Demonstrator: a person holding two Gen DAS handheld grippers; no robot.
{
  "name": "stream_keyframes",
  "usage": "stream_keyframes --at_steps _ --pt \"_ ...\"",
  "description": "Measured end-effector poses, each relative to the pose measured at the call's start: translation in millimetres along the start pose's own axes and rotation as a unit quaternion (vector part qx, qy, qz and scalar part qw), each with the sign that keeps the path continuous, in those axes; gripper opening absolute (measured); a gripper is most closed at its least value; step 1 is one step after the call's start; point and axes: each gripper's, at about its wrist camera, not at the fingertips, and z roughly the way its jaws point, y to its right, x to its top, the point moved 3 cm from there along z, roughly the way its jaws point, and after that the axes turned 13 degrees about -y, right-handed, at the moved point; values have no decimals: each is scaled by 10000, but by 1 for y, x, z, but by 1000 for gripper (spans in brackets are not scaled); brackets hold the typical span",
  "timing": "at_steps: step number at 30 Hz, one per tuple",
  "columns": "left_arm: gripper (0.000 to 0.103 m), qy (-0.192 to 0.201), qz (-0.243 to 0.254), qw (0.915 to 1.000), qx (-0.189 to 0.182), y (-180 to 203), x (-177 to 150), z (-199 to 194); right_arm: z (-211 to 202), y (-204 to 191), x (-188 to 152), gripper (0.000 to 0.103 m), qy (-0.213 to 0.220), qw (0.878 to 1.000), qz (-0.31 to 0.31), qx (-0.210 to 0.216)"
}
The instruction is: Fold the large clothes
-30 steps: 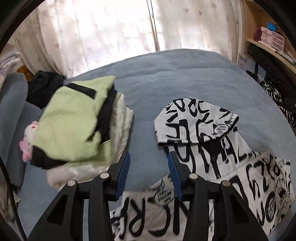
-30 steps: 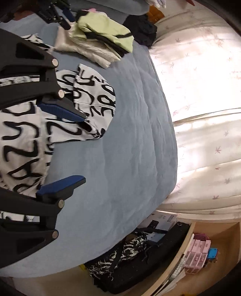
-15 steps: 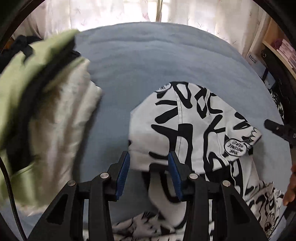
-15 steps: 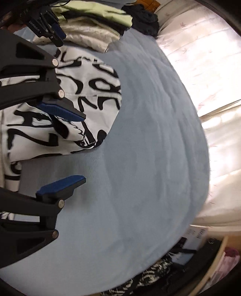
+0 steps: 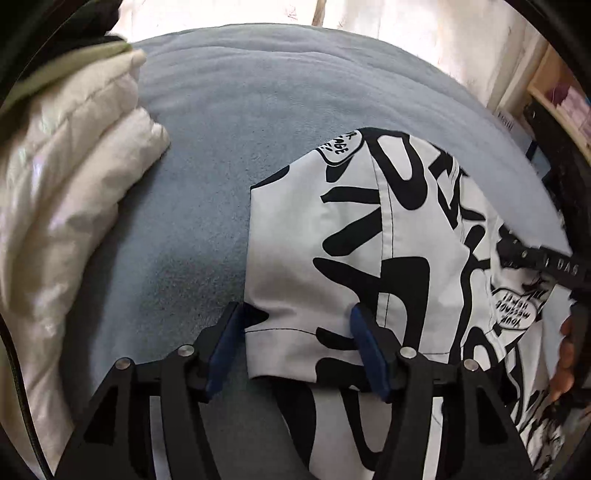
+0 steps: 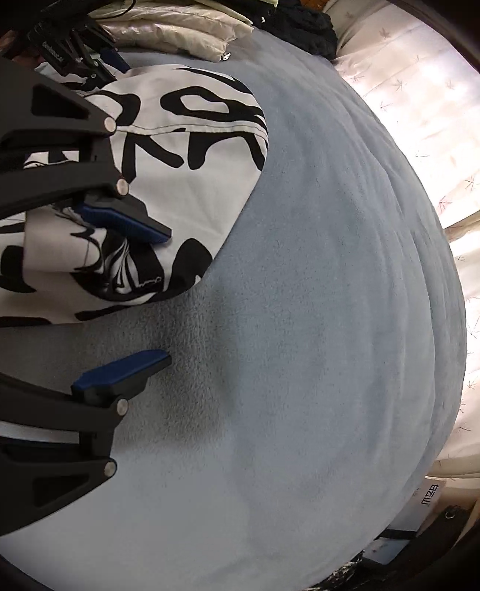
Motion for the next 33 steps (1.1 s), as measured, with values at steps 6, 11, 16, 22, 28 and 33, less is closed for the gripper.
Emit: stream_keyframes --at_steps 6,11,16,22,28,33 --pt "9 287 427 9982 293 13 -4 -7 -16 -30 -16 10 286 9954 -829 -392" --pt "7 843 564 9941 395 22 -37 -42 -85 -45 -59 8 1277 9811 -1440 -216" --pt "8 1803 958 9788 -175 13 -110 -106 -166 -43 -147 8 2419 9480 -2070 20" --pt "19 1338 1100 9841 -390 -13 -217 -111 -194 -24 -276 13 2921 9169 -2649 -611" --pt "19 668 561 9952 -434 -49 -294 -94 -172 4 -338 13 2122 9471 -2178 -1027" --pt "19 645 421 9951 -613 -67 -324 -120 -190 6 -369 13 1893 9638 -1755 -671"
